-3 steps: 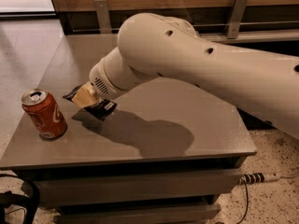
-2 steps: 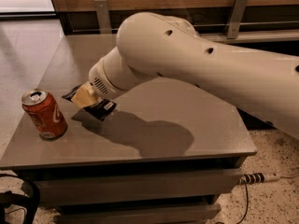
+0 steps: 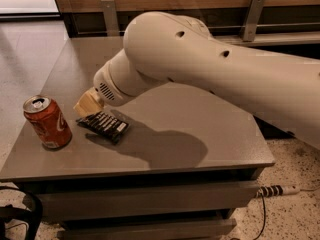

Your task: Move rxbar chocolate near coke can

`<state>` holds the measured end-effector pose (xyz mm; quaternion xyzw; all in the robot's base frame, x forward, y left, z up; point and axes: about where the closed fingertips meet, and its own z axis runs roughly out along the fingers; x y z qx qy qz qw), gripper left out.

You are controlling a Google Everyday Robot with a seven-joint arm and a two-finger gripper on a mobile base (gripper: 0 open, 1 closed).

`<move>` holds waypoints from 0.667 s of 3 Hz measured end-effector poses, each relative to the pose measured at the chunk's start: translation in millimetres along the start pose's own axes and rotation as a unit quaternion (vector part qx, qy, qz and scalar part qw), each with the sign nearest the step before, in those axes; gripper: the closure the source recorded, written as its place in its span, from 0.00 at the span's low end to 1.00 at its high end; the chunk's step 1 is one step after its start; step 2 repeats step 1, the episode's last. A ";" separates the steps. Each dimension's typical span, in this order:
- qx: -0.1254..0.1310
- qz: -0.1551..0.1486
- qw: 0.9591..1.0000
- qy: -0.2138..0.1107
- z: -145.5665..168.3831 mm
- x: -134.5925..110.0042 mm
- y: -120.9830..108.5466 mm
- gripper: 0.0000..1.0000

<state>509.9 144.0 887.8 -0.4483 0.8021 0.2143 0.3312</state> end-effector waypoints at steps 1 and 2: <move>0.000 -0.001 1.000 0.000 -0.6 -0.7 0.8 0.00; 0.000 -0.001 1.000 0.000 -0.6 -0.7 0.8 0.00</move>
Offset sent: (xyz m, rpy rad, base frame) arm 0.0000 0.0000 0.0000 0.0000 0.0000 0.0000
